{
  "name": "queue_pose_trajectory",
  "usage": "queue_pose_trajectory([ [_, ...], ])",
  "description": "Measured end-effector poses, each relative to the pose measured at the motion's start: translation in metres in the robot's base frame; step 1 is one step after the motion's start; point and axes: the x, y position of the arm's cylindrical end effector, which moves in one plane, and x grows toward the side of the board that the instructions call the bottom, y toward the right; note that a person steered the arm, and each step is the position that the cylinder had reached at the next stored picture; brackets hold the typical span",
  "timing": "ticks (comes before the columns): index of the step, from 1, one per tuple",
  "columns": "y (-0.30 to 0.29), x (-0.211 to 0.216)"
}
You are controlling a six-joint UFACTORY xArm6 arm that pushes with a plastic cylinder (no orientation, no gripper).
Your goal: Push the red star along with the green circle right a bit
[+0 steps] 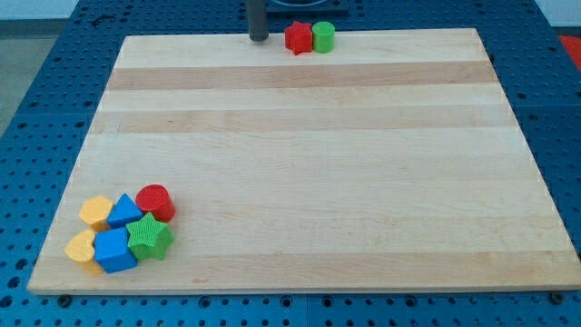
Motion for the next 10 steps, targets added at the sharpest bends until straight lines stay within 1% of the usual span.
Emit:
queue_pose_trajectory([
  [3,0.027,0.001],
  [4,0.050,0.001],
  [5,0.055,0.002],
  [6,0.055,0.007],
  [8,0.057,0.030],
  [9,0.060,0.009],
  [10,0.066,0.003],
])
